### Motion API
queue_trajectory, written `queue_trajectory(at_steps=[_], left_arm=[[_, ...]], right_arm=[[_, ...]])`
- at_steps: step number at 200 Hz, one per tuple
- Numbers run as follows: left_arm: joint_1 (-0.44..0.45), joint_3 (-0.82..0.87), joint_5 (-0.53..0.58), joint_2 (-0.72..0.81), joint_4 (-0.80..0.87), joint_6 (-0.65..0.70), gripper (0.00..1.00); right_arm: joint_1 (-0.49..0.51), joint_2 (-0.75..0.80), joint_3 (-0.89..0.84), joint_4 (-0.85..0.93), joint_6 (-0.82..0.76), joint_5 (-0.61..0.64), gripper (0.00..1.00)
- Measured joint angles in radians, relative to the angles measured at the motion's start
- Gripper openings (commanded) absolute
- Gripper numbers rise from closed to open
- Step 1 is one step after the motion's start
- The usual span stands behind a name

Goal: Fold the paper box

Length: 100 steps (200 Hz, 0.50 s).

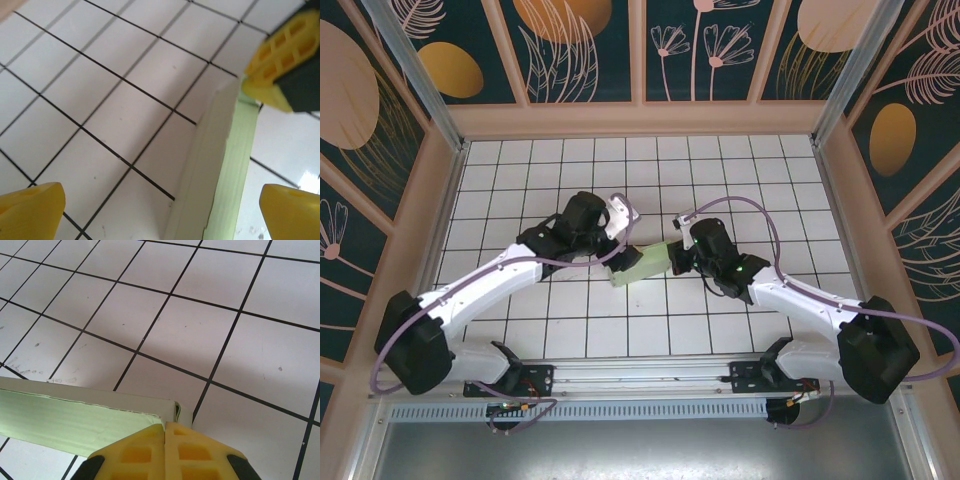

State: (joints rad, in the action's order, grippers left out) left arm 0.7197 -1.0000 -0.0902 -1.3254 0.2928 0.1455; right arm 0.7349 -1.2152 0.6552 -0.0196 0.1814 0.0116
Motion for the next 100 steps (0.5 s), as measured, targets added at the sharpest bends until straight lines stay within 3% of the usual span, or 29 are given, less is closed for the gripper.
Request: queue_trajectory(at_steps=[17,55,100], left_arm=[[0.000,0.048,0.030,0.063,-0.035,-0.068,0.96],[0.000,0.152,0.068,0.191,-0.024,-0.200,0.77],[0.000,0.172,0.116,0.229,0.042,-0.370,0.59]], right_arm=[[0.000,0.000,0.000,0.000,0.000,0.000,0.00],[0.010,0.003,0.000,0.002,0.000,0.014,0.00],[0.023,0.003,0.013,0.031,0.001,0.049,0.00]])
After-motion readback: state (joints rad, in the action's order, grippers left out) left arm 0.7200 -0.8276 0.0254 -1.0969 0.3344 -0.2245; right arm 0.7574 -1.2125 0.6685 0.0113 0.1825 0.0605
